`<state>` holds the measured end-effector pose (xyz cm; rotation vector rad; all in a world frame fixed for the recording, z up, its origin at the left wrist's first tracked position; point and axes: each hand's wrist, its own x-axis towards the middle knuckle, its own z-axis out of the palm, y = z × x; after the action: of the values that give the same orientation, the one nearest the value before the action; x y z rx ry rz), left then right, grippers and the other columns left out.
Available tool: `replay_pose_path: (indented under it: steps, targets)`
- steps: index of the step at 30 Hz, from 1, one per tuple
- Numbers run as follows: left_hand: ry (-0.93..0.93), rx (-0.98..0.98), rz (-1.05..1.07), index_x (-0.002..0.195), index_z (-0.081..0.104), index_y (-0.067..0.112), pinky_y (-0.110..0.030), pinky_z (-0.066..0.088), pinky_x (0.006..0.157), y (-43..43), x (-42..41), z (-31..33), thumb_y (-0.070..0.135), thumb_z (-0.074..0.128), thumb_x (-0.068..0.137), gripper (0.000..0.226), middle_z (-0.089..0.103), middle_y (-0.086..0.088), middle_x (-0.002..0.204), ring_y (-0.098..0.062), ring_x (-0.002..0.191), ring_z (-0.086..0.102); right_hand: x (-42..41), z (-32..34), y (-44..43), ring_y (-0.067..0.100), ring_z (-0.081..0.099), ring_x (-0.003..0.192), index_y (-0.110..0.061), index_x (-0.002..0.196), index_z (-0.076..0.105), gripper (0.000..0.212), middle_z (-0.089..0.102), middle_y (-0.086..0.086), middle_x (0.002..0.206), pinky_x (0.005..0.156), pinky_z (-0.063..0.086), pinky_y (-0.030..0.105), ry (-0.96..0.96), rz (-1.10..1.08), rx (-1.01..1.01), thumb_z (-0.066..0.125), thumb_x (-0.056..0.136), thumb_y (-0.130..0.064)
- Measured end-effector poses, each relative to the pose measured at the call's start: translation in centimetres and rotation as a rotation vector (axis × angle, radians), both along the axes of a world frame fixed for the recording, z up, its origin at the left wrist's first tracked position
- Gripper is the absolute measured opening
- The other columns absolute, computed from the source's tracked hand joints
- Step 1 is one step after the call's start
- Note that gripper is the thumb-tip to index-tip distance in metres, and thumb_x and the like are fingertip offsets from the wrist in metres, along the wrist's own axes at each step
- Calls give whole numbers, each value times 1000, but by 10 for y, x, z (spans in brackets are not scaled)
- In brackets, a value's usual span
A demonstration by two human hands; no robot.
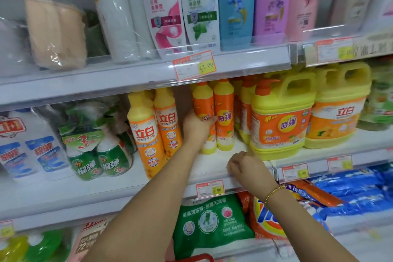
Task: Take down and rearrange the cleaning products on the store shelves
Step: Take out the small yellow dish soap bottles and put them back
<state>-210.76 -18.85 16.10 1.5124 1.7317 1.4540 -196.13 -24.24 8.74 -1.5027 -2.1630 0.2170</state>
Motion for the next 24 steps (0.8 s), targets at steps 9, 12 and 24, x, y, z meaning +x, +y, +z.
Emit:
replay_pose_path:
  steps: [9, 12, 24]
  targets:
    - [-190, 224, -154, 98, 56, 53, -26, 49, 91, -108, -5, -36, 7, 88, 59, 68, 62, 12, 114, -4, 106, 60, -1, 24, -40, 21, 53, 111, -23, 137, 31, 68, 45, 4, 133, 87, 45, 31, 218, 47, -22, 69, 82, -23]
    - [-138, 283, -164, 98, 54, 62, -14, 45, 86, -145, -6, -30, 4, 86, 63, 76, 60, 26, 108, 6, 102, 57, 0, 37, -59, 18, 50, 114, -25, 139, 28, 76, 42, 3, 136, 88, 43, 29, 195, 95, -10, 74, 78, -25]
    - [-512, 309, -104, 92, 64, 27, -42, 59, 79, -233, -42, 44, 34, 89, 56, 44, 73, 8, 90, -13, 87, 71, -29, 84, -153, 1, 40, 114, -28, 139, 30, 85, 40, -7, 135, 90, 34, 5, 308, 225, 148, 81, 70, -25]
